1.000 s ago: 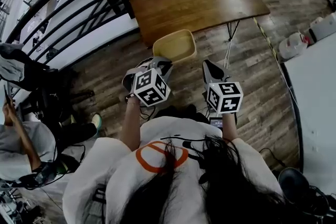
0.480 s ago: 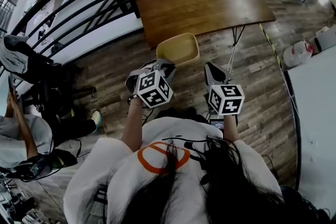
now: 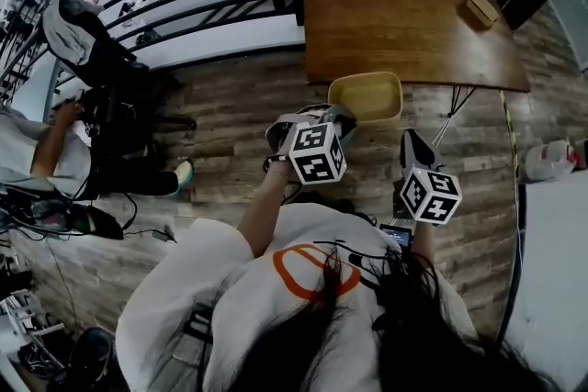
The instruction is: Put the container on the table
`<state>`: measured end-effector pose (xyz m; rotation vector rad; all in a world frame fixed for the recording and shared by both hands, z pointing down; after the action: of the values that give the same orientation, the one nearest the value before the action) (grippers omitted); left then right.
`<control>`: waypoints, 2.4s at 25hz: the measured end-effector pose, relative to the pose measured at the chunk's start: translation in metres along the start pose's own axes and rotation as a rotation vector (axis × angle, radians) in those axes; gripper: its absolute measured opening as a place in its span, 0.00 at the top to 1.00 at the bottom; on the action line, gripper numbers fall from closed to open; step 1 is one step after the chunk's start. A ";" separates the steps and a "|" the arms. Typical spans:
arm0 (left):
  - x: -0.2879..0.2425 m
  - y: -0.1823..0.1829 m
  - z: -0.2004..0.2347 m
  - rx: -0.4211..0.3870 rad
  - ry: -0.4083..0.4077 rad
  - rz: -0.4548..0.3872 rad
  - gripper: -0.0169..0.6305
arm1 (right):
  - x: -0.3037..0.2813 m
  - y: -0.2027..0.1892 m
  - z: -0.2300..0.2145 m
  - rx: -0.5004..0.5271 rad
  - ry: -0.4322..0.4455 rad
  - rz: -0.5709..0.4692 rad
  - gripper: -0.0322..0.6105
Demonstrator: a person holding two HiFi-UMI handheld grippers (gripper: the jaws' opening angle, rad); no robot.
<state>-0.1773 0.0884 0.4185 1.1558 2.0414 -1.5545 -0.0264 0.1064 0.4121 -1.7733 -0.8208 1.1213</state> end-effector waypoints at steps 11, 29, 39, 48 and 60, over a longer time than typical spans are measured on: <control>-0.039 0.025 -0.001 0.012 0.003 0.016 0.95 | 0.001 0.000 -0.049 -0.004 0.014 0.014 0.92; -0.094 0.060 0.007 -0.039 -0.078 -0.009 0.95 | 0.009 -0.012 -0.107 -0.100 -0.069 0.025 0.92; -0.149 0.055 0.075 -0.075 -0.145 -0.017 0.95 | -0.063 0.021 -0.144 -0.119 -0.112 0.023 0.92; -0.190 0.044 0.164 -0.102 -0.195 -0.039 0.95 | -0.150 0.056 -0.165 -0.124 -0.148 0.050 0.92; -0.234 0.048 0.219 -0.175 -0.278 -0.067 0.95 | -0.195 0.073 -0.199 -0.190 -0.249 0.044 0.92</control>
<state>-0.0425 -0.2020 0.4678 0.7682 1.9990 -1.4406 0.0882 -0.1532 0.4608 -1.8357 -1.0714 1.3501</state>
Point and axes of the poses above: the fingertips, and each gripper's own axes: x backward along the fingers, z to its left, y out of its top, the point moved 5 cm from there along x, backward along the fingers, and after that the axes turned 6 degrees about -z, right-handed, at the moved point
